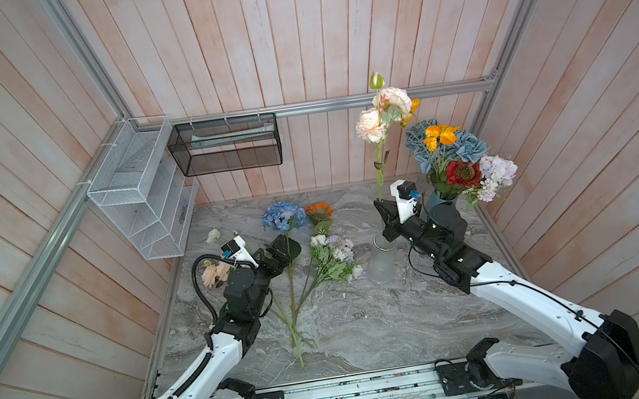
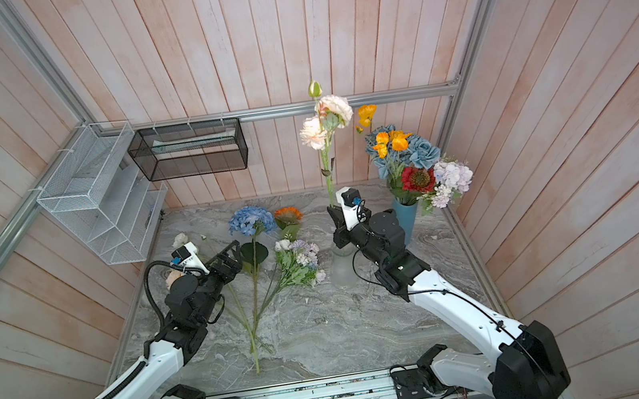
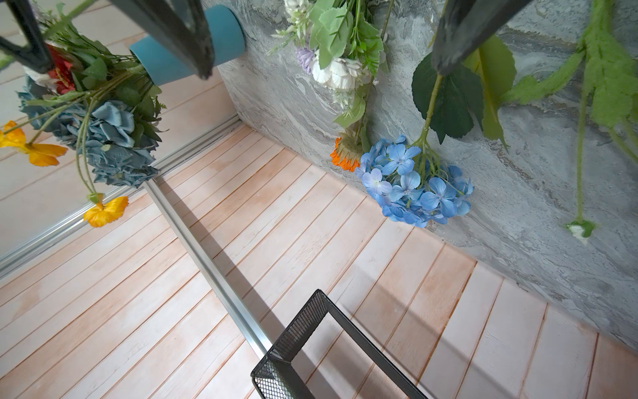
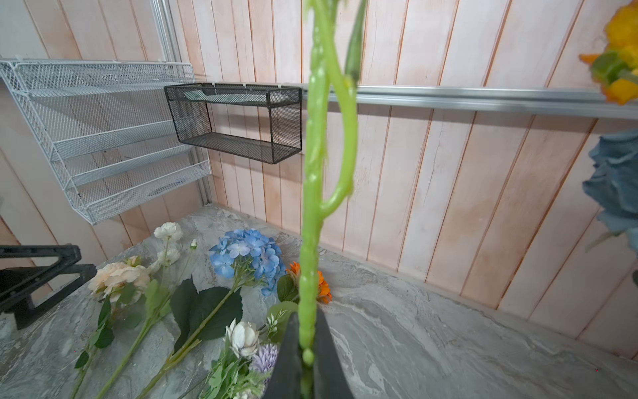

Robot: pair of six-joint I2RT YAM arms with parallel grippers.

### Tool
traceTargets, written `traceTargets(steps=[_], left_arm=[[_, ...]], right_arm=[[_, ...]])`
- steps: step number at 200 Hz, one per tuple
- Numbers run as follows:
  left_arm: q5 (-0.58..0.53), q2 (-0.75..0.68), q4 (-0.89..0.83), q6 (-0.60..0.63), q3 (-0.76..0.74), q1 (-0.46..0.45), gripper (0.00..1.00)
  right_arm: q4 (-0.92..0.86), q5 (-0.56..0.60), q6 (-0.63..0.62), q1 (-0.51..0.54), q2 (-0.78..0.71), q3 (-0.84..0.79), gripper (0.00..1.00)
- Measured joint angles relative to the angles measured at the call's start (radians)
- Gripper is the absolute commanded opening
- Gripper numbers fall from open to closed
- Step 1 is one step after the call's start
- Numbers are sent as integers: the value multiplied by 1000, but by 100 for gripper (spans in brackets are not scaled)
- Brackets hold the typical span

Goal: Arrange the flowers into the vase
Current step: 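Lower the peach rose stem into the clear glass vase with the right gripper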

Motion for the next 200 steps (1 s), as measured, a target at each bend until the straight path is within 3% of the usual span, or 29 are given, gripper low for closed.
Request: traceTargets(steps=[54, 138, 200], left_arm=[[-5, 28, -18, -18, 14, 0, 100], [-58, 117, -145, -61, 97, 0, 100], [-3, 121, -143, -28, 97, 0, 100]], right_arm=[[38, -10, 88, 0, 27, -84, 0], [23, 6, 126, 0, 38, -113, 25], [-23, 19, 124, 2, 34, -113, 33]])
